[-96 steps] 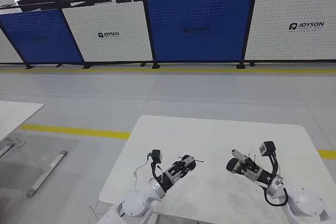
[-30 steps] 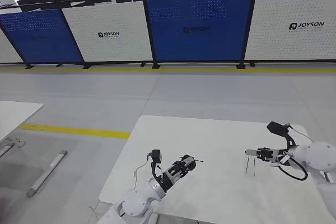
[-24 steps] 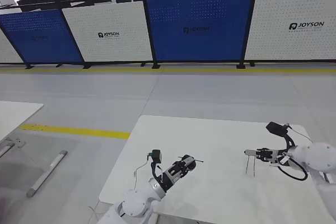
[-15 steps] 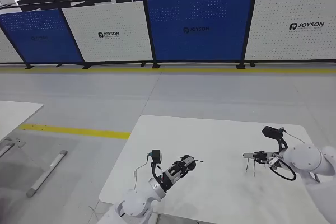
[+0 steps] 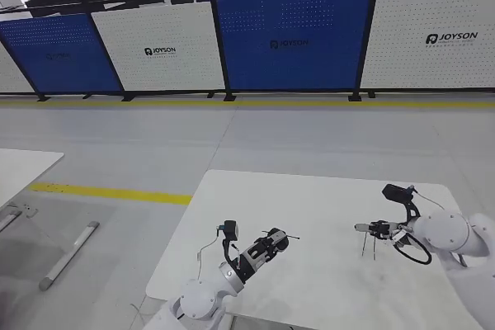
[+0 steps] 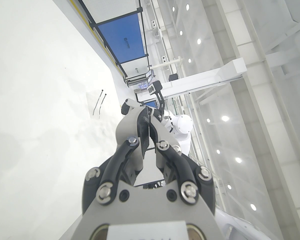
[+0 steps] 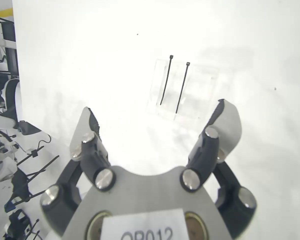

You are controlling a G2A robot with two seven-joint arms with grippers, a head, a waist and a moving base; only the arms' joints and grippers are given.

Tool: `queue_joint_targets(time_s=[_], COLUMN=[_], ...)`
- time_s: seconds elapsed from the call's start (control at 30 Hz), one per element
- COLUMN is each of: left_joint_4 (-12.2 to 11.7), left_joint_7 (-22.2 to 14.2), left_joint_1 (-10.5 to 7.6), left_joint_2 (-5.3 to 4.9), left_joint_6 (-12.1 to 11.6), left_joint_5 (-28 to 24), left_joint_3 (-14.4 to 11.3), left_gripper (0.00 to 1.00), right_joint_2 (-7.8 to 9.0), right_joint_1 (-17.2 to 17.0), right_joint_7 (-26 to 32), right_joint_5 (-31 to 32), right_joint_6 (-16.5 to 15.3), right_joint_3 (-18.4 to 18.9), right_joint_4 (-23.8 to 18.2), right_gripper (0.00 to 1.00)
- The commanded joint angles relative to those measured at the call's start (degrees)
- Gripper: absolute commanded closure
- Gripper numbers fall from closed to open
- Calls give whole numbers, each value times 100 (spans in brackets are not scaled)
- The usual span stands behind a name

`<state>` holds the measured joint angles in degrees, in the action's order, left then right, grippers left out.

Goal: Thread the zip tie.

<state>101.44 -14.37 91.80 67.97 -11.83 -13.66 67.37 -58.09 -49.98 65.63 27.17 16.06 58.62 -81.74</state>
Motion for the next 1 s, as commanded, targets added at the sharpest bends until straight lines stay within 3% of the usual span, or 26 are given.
queue_joint_targets(time_s=[0.0, 0.03, 0.13, 0.27, 0.33, 0.67, 0.7, 0.73, 0.77, 0.83, 0.9, 0.97], left_joint_4=[0, 0, 0, 0, 0, 0, 0, 0, 0, 0, 0, 0], left_joint_7=[0, 0, 0, 0, 0, 0, 0, 0, 0, 0, 0, 0], left_joint_1=[0, 0, 0, 0, 0, 0, 0, 0, 0, 0, 0, 0], left_joint_2=[0, 0, 0, 0, 0, 0, 0, 0, 0, 0, 0, 0], left_joint_6=[0, 0, 0, 0, 0, 0, 0, 0, 0, 0, 0, 0], left_joint_5=[0, 0, 0, 0, 0, 0, 0, 0, 0, 0, 0, 0], left_joint_3=[0, 0, 0, 0, 0, 0, 0, 0, 0, 0, 0, 0], left_gripper=[100, 100, 100, 100, 100, 100, 100, 100, 100, 100, 100, 100], right_joint_2=[-1, -9, -75, -232, -306, -305, -302, -298, -295, -291, -293, -310], right_joint_1=[32, 66, 224, 516, 642, 503, 497, 491, 487, 496, 514, 547], right_joint_7=[-10, 15, 255, 708, 663, 500, 523, 551, 572, 635, 731, 865], right_joint_5=[161, 306, 640, 649, 684, 708, 733, 750, 785, 850, 916, 1014], right_joint_6=[200, 342, 342, 342, 342, 210, 219, 248, 273, 342, 342, 342], right_joint_3=[-19, -75, -238, -422, -466, -477, -475, -459, -453, -446, -445, -497], right_joint_4=[-97, -160, -57, 432, 658, 640, 599, 557, 540, 521, 573, 648], right_gripper=[0, 0, 0, 0, 0, 0, 22, 55, 59, 43, 51, 53])
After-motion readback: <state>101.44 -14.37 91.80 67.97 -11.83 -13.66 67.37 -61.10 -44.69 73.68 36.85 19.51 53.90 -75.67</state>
